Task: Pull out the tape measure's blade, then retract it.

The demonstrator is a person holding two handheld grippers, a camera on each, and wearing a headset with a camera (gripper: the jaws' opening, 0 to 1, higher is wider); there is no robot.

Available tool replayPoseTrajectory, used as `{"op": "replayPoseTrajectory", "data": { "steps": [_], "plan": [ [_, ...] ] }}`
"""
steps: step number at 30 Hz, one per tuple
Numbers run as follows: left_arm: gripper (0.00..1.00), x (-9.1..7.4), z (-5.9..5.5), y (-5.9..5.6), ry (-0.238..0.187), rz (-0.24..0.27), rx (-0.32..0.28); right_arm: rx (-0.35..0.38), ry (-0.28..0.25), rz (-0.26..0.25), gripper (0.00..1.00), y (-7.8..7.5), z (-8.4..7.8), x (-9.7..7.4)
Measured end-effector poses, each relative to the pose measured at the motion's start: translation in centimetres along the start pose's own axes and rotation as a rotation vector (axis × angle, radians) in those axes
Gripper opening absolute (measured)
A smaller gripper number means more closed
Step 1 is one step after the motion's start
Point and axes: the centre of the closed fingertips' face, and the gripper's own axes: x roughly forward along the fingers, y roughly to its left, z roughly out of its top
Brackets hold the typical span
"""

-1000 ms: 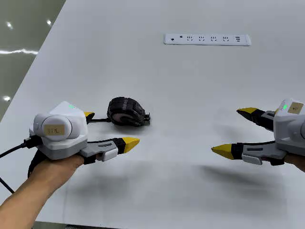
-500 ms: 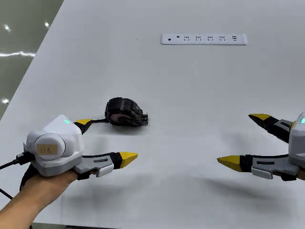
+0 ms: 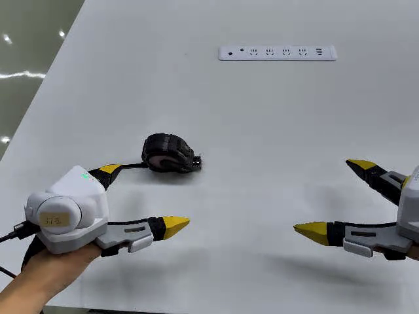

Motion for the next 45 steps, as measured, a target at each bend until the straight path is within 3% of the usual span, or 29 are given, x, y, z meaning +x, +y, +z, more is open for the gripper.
{"op": "replayPoseTrajectory", "data": {
  "steps": [16, 45],
  "plan": [
    [0.99, -0.28, 0.42, 0.01, -0.029, 0.005, -0.030, 0.028, -0.020, -0.023, 0.99, 0.06, -0.03, -0.39],
    [0.99, -0.58, 0.69, -0.04, -0.044, 0.000, -0.012, 0.050, -0.019, -0.029, 0.99, -0.07, -0.19, -0.32]
  ]
}}
